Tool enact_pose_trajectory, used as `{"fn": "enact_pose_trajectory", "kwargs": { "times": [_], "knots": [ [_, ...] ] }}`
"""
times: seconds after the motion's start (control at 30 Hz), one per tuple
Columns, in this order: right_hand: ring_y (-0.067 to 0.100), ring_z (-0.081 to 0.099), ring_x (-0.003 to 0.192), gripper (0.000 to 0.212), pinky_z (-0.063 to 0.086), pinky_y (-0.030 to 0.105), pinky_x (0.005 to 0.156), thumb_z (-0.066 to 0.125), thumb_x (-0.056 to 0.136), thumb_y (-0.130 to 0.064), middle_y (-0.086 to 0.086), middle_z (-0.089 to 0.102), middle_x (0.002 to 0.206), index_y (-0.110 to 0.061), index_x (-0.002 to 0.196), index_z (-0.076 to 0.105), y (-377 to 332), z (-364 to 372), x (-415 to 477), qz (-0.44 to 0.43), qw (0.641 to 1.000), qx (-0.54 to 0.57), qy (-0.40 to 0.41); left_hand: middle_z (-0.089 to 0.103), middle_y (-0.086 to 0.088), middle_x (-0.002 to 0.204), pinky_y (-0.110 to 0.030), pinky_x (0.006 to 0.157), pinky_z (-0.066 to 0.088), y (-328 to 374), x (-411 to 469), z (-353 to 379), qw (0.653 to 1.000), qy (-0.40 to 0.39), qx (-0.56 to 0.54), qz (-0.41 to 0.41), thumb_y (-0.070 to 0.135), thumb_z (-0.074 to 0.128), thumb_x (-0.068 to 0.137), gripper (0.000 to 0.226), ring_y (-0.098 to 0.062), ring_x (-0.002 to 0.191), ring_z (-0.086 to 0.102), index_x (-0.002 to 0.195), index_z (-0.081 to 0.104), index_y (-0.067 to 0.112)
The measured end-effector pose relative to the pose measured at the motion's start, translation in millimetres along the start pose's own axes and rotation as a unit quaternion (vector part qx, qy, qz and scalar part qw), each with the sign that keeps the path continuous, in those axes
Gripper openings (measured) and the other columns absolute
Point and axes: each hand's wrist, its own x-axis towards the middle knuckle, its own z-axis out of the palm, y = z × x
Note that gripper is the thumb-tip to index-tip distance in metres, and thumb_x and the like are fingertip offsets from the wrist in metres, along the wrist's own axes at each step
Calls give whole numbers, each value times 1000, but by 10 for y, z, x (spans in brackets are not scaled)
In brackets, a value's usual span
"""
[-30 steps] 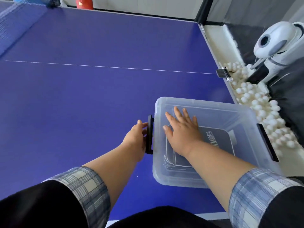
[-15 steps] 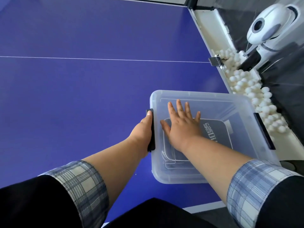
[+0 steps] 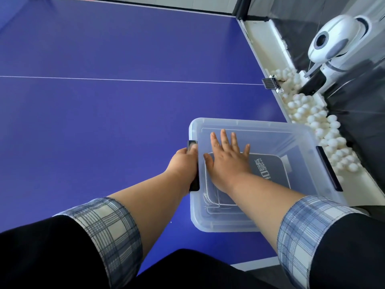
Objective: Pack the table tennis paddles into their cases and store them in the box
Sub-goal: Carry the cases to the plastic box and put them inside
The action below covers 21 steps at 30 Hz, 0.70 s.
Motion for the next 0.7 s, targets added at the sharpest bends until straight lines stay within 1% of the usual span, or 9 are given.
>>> {"fn": "enact_pose_trajectory", "kwargs": {
  "times": [0.1,0.23,0.33,0.4,0.47,0.53,0.57,0.63,0.7],
  "knots": [
    [30,-14,152,67,-3,67,115,5,94,-57,0,-13,167,-33,155,-10,19,-12,7,1,1000,9,-9,68,-3,96,-42,68,58,19,-17,22,999,2,37,13,63,39,90,46,-26,84,68,114,57,28],
    [28,-12,153,65,-3,66,115,12,96,-53,-1,-11,167,-33,157,-4,32,-71,9,3,999,29,-20,71,-4,93,-45,70,59,22,-69,-10,1000,-12,24,6,66,42,86,46,-29,84,70,103,62,28],
    [22,-6,154,64,-1,60,118,23,98,-54,-3,-2,168,-34,157,8,115,-218,-1,-24,994,107,-28,71,-2,90,-40,71,58,16,-117,2,999,19,42,9,65,43,88,43,-27,81,69,95,64,28],
    [19,6,153,62,9,53,121,38,99,-50,1,11,167,-30,156,23,395,-348,-62,-30,983,184,11,70,2,88,-31,62,51,-63,-217,1,996,48,75,28,63,42,90,36,-20,75,67,94,62,33],
    [23,23,150,58,24,50,117,52,97,-41,7,29,162,-22,150,39,915,-454,-200,36,968,225,101,70,7,84,-30,59,47,-196,-323,-10,992,68,94,57,61,44,88,24,-15,72,66,86,59,42],
    [31,45,134,49,39,51,106,55,93,-37,12,51,144,-17,137,54,1662,-505,-402,173,945,221,166,71,7,85,-31,61,48,-297,-424,48,987,78,113,80,57,47,87,18,-16,74,66,87,57,43],
    [34,54,119,43,46,51,97,54,90,-38,11,59,130,-17,128,58,2003,-507,-513,234,933,220,160,70,4,87,-31,60,47,-338,-454,82,984,89,126,85,54,47,88,15,-17,74,65,93,55,42],
    [28,57,87,38,50,43,81,52,92,-38,5,60,105,-18,123,59,2463,-451,-719,298,914,261,87,68,-4,89,-31,57,45,-379,-522,171,978,121,142,92,49,46,92,12,-19,69,60,100,50,41],
    [20,54,79,41,45,36,77,48,98,-38,3,58,99,-17,133,55,2601,-327,-807,294,902,317,15,68,-8,87,-32,56,44,-382,-546,219,972,148,149,105,46,45,93,12,-19,64,56,98,51,37]
  ]
}}
